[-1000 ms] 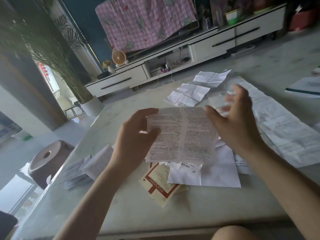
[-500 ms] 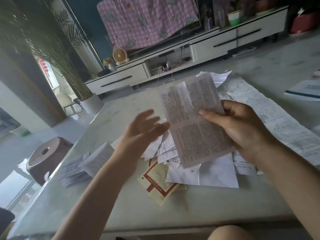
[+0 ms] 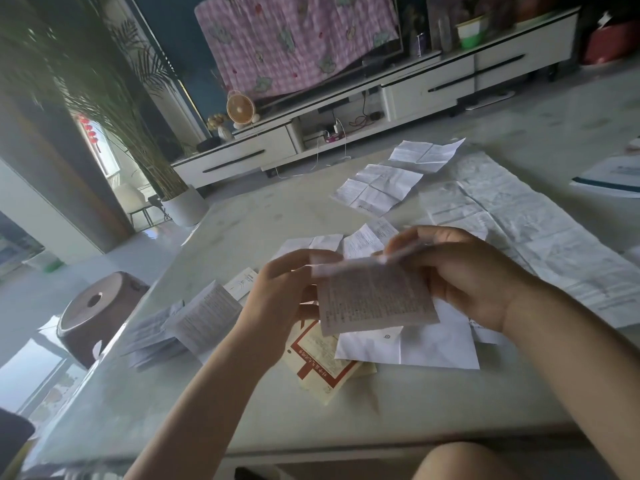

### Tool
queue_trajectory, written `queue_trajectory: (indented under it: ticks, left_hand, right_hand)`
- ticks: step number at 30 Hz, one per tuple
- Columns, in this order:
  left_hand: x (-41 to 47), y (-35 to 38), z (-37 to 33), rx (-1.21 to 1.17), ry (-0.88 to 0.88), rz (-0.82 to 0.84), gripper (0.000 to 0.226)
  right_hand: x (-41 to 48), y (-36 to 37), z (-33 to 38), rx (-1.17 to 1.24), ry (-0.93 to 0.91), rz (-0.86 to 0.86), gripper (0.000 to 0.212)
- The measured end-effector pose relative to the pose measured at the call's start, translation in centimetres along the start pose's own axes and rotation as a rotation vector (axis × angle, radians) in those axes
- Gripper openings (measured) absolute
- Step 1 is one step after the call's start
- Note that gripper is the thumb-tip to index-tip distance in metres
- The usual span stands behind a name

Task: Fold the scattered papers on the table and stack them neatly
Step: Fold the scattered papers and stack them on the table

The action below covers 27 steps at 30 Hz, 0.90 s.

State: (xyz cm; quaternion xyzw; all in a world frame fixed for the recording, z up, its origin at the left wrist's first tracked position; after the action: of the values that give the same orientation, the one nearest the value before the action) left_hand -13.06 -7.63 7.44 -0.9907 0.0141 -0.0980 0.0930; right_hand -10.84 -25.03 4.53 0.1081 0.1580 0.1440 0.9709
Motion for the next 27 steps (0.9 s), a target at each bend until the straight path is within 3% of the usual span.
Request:
queue_trajectory:
  ticks: [5, 8, 11, 16, 18, 21, 25, 27]
  left_hand:
    - [-0.2, 0.1, 0.4, -0.242, -0.087, -0.023, 0.024]
    - [-0.5, 0.3, 0.9, -0.158, -0.067, 0.064, 0.032]
    - [-0.6, 0.2, 1.2, -0.069, -0.015, 0.04, 0.013]
    - [-0.4, -0.7, 1.0, 0.131, 0.1, -0.002, 0.016]
    - [-0.4, -0.4, 0.7, 0.198, 0.117, 0.057, 0.016]
    - [-0.4, 0.1, 0.4, 0.235, 0.141, 0.117, 0.015]
    - [-0.6, 0.1, 0.5, 0.026, 0.099, 0.03, 0.011]
    - [-1.0, 0.6, 1.1, -0.017, 0.046, 0.068, 0.013]
  right_hand:
    - [-0.1, 0.2, 0.1, -0.086, -0.125, -0.146, 0.049]
    - [-0.3, 0.3, 0.5, -0.159, -0.226, -0.214, 0.05]
    - [-0.3, 0.3, 0.6, -0.22, -0.222, -0.172, 0.051]
    - [-0.5, -0.3, 1.3, -0.06, -0.122, -0.063, 0.03]
    - [-0.8, -0.1, 1.2, -0.273, -0.103, -0.045, 0.018]
    - [-0.9, 1.0, 0.2, -0.516, -0.057, 0.043, 0.021]
    - [-0.3, 0.7, 0.0, -0.357, -0.082, -0.114, 0.007]
    - [0.0, 0.3, -0.2, -0.253, -0.068, -0.156, 0.006]
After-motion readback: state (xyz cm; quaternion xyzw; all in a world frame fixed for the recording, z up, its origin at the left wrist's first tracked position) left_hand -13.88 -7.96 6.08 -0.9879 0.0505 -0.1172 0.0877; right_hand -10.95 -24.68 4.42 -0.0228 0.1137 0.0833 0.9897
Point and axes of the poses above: each hand's wrist, its own x-axis towards the middle knuckle, its own y-axis out of the palm, z = x × y, the point moved 4 cm from there along x, towards the middle knuckle, and after that the axes turned 15 degrees about y, right-handed, at the moved point
